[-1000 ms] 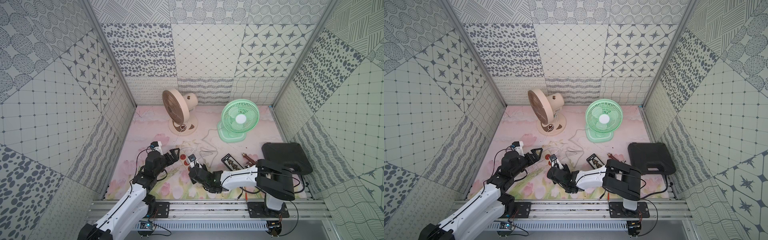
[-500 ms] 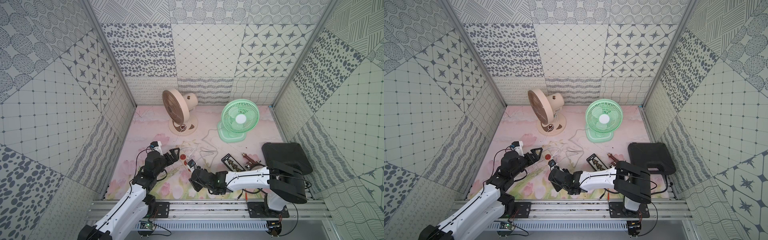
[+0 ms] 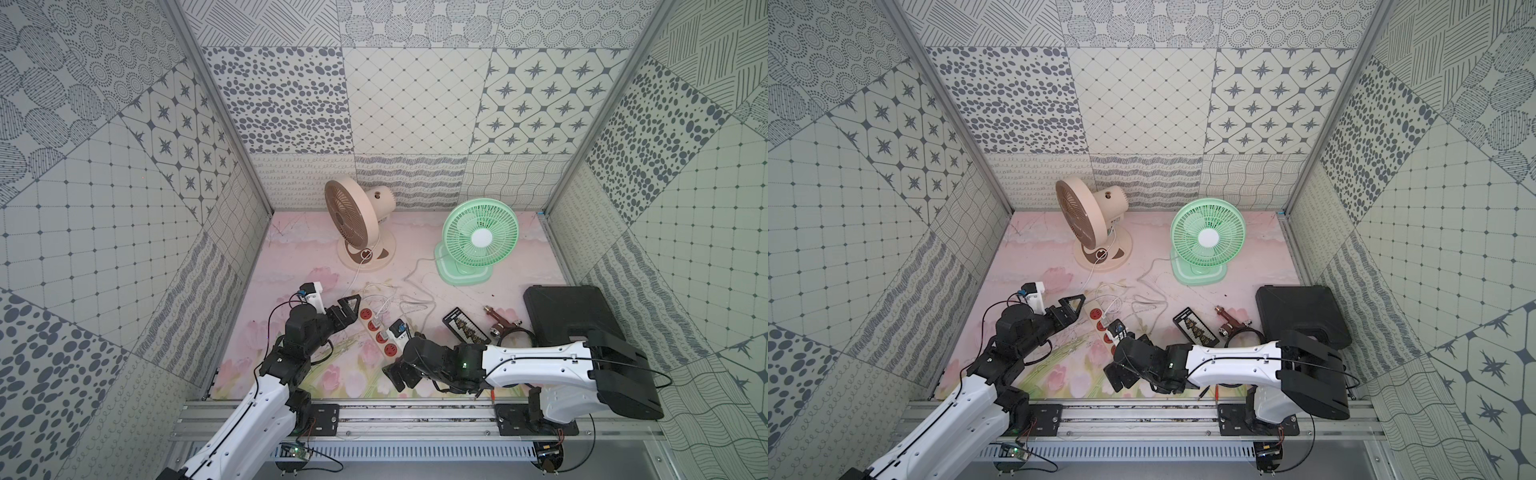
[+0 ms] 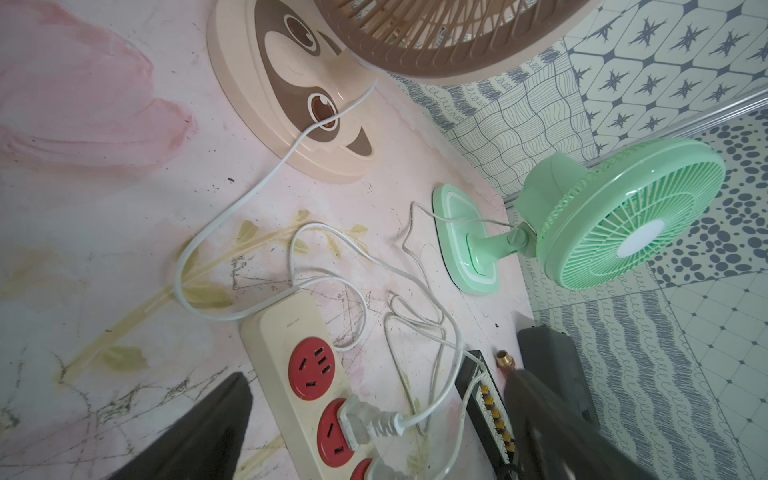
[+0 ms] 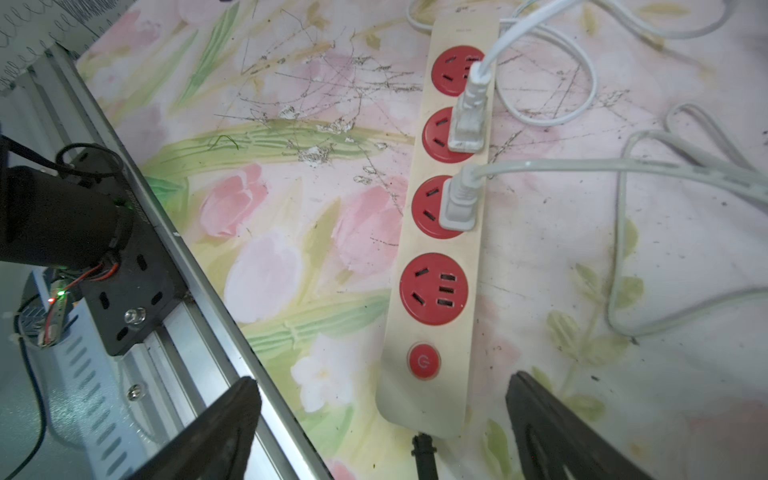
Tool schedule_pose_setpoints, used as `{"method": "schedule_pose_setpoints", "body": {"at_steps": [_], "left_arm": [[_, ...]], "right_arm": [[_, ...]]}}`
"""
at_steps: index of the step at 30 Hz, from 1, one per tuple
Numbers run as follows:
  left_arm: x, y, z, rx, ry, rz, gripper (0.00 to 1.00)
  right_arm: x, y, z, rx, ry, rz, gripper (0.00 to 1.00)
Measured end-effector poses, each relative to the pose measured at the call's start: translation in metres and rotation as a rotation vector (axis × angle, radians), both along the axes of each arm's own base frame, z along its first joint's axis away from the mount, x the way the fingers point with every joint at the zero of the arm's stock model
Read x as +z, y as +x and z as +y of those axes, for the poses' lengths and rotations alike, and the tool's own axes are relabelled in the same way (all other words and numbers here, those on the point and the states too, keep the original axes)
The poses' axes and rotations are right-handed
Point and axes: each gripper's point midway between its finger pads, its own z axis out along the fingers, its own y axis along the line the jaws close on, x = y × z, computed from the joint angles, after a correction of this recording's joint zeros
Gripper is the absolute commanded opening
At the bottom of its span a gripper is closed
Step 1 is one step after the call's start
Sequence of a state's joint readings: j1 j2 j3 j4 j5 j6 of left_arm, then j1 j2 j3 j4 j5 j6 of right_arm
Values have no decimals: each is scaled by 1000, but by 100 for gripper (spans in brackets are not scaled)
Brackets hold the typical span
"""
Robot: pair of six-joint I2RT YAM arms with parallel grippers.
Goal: Plug the desk fan into the power strip
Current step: Insert the plug into the socket, then reset both arms
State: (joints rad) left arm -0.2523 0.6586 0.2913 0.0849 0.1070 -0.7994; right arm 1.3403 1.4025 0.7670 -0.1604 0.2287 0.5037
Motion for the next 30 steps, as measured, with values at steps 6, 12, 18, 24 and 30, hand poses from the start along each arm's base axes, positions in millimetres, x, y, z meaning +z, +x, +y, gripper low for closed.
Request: {"method": "schedule_pose_setpoints", "body": {"at_steps": [6,12,18,24,30], "left_arm": [[23,-6,-12,-52,-50,-13,100],[39,-21,-34,-141,-100,10,100],[49,-46,-61,-260,-114,55,99],[52,-66,-77,-327,-89,113,100],[55,-73,-87,-362,-58,142,99]], "right_arm": [[36,5,-19,-40,93,-62,97],[62,17,-39,-156,182,-107,97],[83,21,-59,-181,240,-166,97],[111,17,-74,-138,303,-242,97],[131,13,-90,-98,333,-316,97]]}}
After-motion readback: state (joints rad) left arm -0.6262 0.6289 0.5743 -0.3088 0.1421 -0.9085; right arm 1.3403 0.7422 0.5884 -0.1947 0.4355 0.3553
